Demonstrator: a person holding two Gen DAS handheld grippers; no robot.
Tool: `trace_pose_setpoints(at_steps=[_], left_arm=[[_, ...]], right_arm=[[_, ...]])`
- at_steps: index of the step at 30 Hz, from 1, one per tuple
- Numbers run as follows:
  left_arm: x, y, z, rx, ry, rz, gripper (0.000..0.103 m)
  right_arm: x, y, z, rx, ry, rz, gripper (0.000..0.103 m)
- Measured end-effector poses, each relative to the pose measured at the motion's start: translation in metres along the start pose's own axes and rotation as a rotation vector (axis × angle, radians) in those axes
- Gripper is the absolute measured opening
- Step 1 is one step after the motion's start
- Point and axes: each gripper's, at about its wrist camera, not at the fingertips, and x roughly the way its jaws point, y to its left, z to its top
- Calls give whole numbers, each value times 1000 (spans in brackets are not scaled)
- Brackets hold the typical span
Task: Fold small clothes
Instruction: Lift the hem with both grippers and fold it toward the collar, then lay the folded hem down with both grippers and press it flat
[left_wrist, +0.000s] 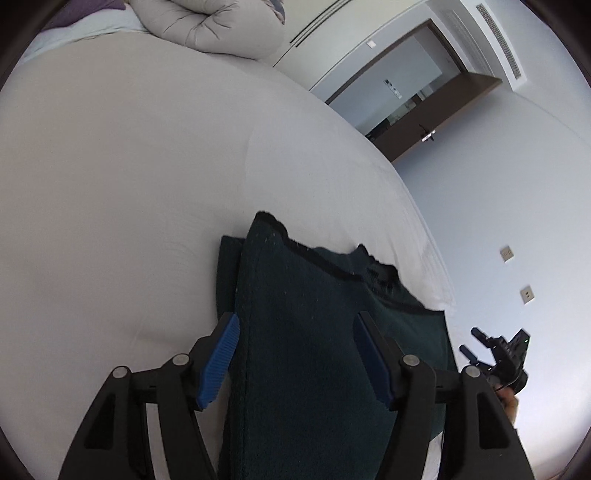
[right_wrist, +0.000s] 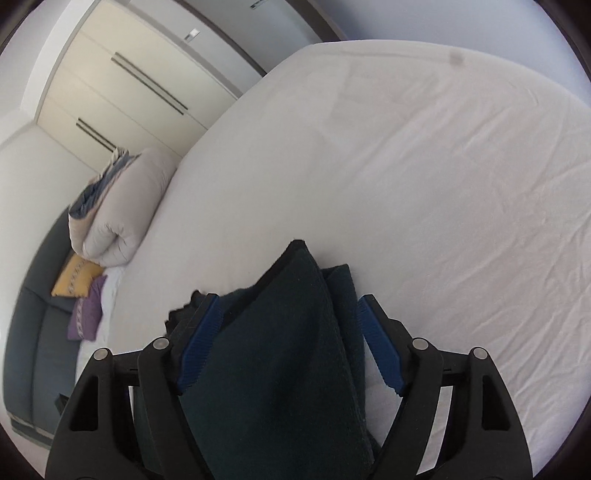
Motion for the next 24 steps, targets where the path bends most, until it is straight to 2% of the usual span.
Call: trace_pose_setpoints(at_steps=[2,6,9,11,12,13,14,15,17,18,22,23,24], left_arm=[[3,-2,-10,31,4,40,66],[9,6,-18,54,9,95,66],[13,10,-21,79,16,126,66],[13,11,-23,90,13,131,66],[13,10,-24,98,15,127,63],[13,9,-26,109,19,124,57],[13,8,-28,121,31,132,44],[14,7,-31,131,37,152,37],[13,6,-37,138,35,158,35],[11,8,-39,132,32,159,31],[3,12,-44,100,31,142,30],[0,13,-47,94,31,139,33],[-3,13,-49,89,32,133,43]], right_arm=[[0,14,-7,-78,9,-38,73],[3,50,-31,-302,32,-147,65],[6,62,-49,-434,8,-254,64],[4,53,-54,-429,-3,-303,64],[7,48,-53,-397,1,-317,58],[7,40,-54,-369,9,-324,55],[9,32,-53,-344,25,-325,51],[13,27,-54,-327,48,-321,45],[18,21,-62,-332,77,-328,36],[16,21,-65,-338,72,-325,36],[-6,11,-74,-268,71,-262,36],[-15,7,-77,-248,68,-247,36],[-24,3,-80,-236,60,-226,36]])
